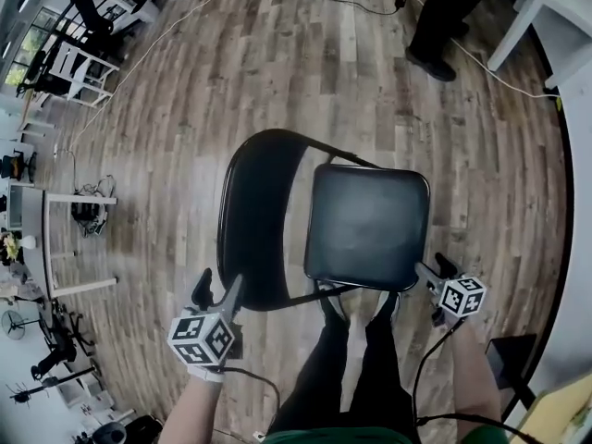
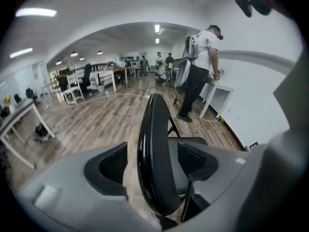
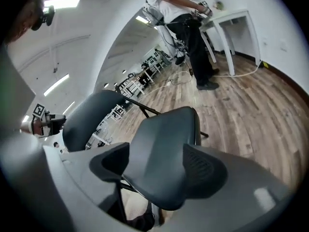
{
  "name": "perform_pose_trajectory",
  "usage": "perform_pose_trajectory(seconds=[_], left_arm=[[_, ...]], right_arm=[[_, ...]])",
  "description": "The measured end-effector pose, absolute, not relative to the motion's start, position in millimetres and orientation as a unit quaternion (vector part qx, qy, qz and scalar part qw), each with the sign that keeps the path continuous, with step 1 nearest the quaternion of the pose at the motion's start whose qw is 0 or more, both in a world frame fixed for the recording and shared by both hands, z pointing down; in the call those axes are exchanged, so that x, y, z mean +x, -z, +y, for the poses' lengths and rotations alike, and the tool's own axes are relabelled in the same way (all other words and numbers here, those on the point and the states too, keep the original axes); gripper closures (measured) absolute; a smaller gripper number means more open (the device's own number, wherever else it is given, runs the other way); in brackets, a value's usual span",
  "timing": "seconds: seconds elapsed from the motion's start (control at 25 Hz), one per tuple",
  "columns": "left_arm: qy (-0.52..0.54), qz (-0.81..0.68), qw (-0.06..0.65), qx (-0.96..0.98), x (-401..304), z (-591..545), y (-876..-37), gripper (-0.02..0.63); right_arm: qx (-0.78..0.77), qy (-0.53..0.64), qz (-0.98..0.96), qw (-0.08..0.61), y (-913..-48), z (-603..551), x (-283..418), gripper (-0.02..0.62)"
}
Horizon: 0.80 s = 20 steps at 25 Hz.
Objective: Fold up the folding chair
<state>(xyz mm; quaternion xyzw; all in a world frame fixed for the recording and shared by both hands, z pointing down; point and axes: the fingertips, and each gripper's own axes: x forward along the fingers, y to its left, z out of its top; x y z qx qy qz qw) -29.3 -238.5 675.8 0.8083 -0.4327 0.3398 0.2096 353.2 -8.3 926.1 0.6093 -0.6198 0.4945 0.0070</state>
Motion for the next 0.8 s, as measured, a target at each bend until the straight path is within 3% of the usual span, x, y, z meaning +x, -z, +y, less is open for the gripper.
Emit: perform_pose_trajectory(seconds=[0.08, 0.2, 0.36, 0.6, 0.8], left_arm=[[-0.328, -0.421, 0.259, 0.805, -32, -238, -692, 0.279], [-0.327, -0.402, 0.280, 0.808, -22, -237, -709, 0.276], [-0.338, -0.396, 0.273, 0.809, -9, -235, -724, 0.276], [-0.349, -0.414, 0.261, 0.799, -15, -235, -745, 0.279], [-0.357, -0.436, 0.240, 0.791, -15, -239, -746, 0.319]], right_arm=[[0.604, -0.522, -0.602, 0.002, -963, -5, 357, 0.235], [0.601, -0.551, -0.579, -0.013, -1009, -5, 372, 0.210], [0.579, -0.578, -0.573, -0.049, -1047, -11, 384, 0.169], [0.534, -0.605, -0.584, -0.091, -1095, -21, 386, 0.153], [0.492, -0.630, -0.592, -0.101, -1114, -25, 377, 0.153]])
